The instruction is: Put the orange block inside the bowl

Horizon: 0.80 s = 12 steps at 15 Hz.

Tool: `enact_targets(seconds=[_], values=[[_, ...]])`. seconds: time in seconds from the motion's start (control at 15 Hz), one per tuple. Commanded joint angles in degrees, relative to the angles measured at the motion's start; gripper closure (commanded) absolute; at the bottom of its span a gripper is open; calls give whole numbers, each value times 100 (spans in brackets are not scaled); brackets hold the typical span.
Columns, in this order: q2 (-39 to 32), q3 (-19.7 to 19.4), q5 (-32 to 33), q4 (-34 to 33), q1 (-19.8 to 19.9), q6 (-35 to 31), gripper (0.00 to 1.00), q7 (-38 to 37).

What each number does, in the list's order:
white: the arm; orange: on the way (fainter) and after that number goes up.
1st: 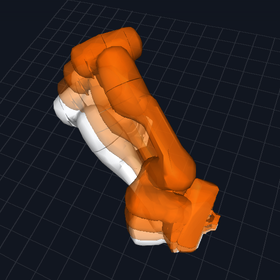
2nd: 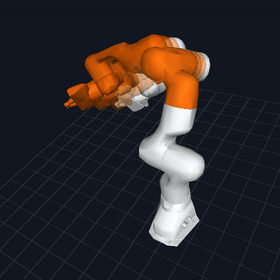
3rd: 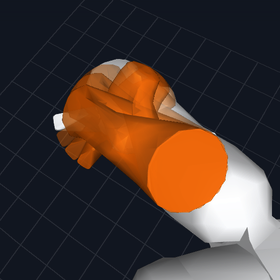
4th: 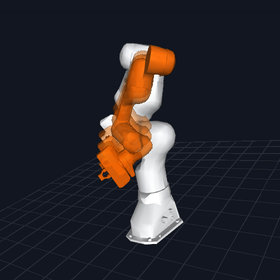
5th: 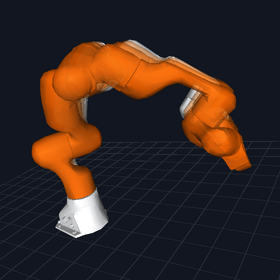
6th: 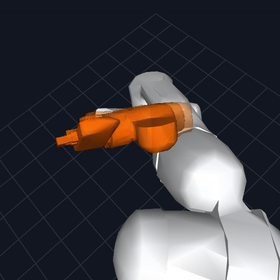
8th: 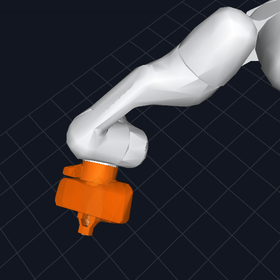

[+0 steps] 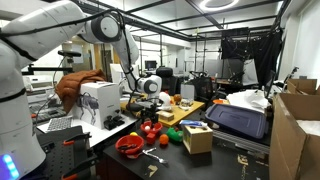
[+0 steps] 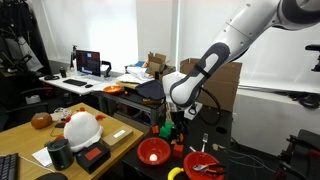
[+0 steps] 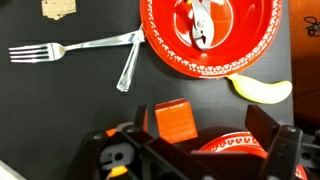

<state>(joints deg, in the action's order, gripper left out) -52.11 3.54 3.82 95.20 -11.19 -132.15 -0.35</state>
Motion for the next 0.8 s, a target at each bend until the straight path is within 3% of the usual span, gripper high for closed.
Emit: enact_targets(seconds=[0.0, 0.73], values=[[-403, 264, -103, -469, 240, 400, 0, 468], [-1169, 302, -57, -1203, 301, 496, 0, 648]])
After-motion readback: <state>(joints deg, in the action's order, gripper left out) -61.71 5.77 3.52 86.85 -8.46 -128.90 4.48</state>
